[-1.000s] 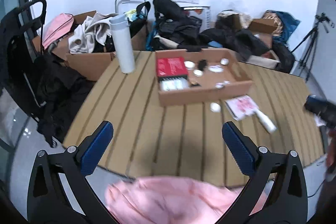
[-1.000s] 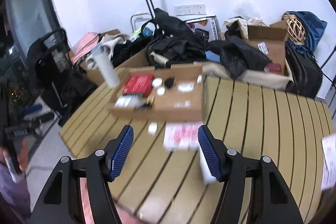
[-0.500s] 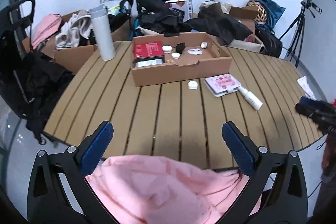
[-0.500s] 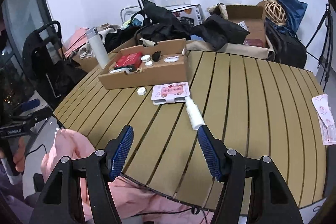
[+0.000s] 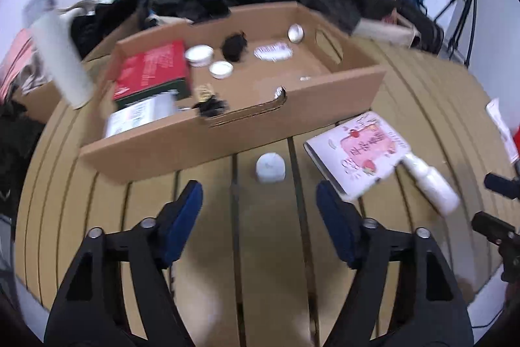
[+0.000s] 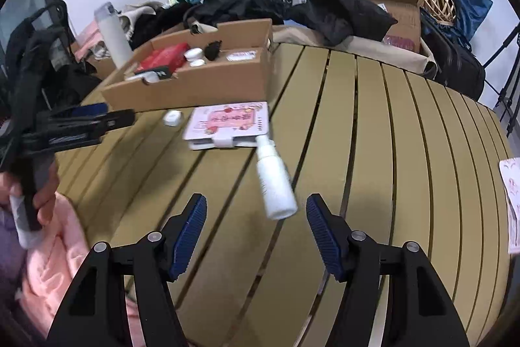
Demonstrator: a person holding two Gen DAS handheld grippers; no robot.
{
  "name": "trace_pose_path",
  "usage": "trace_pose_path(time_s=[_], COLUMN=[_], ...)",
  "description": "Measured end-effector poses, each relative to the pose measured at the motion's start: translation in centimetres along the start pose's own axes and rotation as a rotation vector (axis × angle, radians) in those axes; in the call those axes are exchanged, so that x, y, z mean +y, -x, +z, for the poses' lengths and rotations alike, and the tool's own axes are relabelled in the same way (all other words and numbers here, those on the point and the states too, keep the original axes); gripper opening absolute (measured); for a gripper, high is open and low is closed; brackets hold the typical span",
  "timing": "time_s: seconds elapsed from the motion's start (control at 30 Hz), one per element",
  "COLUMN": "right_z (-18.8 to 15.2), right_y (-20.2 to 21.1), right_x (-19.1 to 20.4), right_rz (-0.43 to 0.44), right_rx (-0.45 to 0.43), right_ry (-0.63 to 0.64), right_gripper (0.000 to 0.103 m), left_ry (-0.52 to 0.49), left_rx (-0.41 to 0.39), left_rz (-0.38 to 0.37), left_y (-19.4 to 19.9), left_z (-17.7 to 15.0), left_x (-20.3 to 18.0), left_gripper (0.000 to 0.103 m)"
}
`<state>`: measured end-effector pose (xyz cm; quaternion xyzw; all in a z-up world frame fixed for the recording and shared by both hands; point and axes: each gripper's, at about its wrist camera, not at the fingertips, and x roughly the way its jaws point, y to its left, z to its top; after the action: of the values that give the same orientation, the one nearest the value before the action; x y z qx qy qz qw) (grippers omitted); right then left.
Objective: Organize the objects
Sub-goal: 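Grasp the small white bottle with the left gripper while the right grasps the white spray bottle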
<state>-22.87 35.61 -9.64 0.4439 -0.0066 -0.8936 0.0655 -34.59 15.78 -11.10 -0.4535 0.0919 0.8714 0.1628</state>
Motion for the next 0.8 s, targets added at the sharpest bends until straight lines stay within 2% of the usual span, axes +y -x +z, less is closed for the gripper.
trace_pose_path(time_s=[0.13, 0.27, 0.3, 0.33, 0.37, 0.4, 0.63, 0.73, 0.8], right_z=[0.3, 0.5, 0.7, 0.8, 0.9, 1.0, 0.9, 0.6, -0.2], right_y=[-2.5, -5.2, -5.7, -6.1, -6.6, -7.0, -7.1, -6.4, -5.4], right_x=[-0.7, -1.1, -1.1, -1.1, -1.2, -1.4, -1.7, -1.5, -1.4], right_rz=[-0.002, 0.040, 0.040, 0.039, 0.039, 0.042, 0.066, 0.073, 0.082], right_rx=[0.019, 0.054, 0.058, 0.061, 0.065, 0.072, 0.057, 0.071, 0.079], right_ry=[0.006, 0.013, 0.019, 0.023, 0.022, 0.017, -0.014, -0.019, -0.031], right_gripper=[0.067, 0.058, 0.054, 0.050, 0.039, 0.036, 0.035, 0.032, 0.031], left_ry=[-0.004, 0.014, 0.018, 0.011, 0.005, 0.003, 0.014, 0.027, 0.079], left_rx=[0.043, 0.096, 0.076, 0.077, 0.080, 0.083, 0.091, 0.076, 0.070], left_rz=[-0.001, -0.009, -0.010, -0.017, -0.021, -0.020, -0.009, 0.014, 0.016], left_y=[-3.0, -5.5, -5.5, -5.5, -5.5, -5.5, -4.7, -2.2, 0.2], left_z=[0.8, 0.8, 0.8, 0.8, 0.9, 0.9, 0.2, -0.6, -1.8], left_x=[-0.1, 0.4, 0.4, 0.3, 0.1, 0.0, -0.1, 0.2, 0.9], left_gripper=[0.062, 0.043, 0.033, 0.029, 0.024, 0.024, 0.024, 0.024, 0.024])
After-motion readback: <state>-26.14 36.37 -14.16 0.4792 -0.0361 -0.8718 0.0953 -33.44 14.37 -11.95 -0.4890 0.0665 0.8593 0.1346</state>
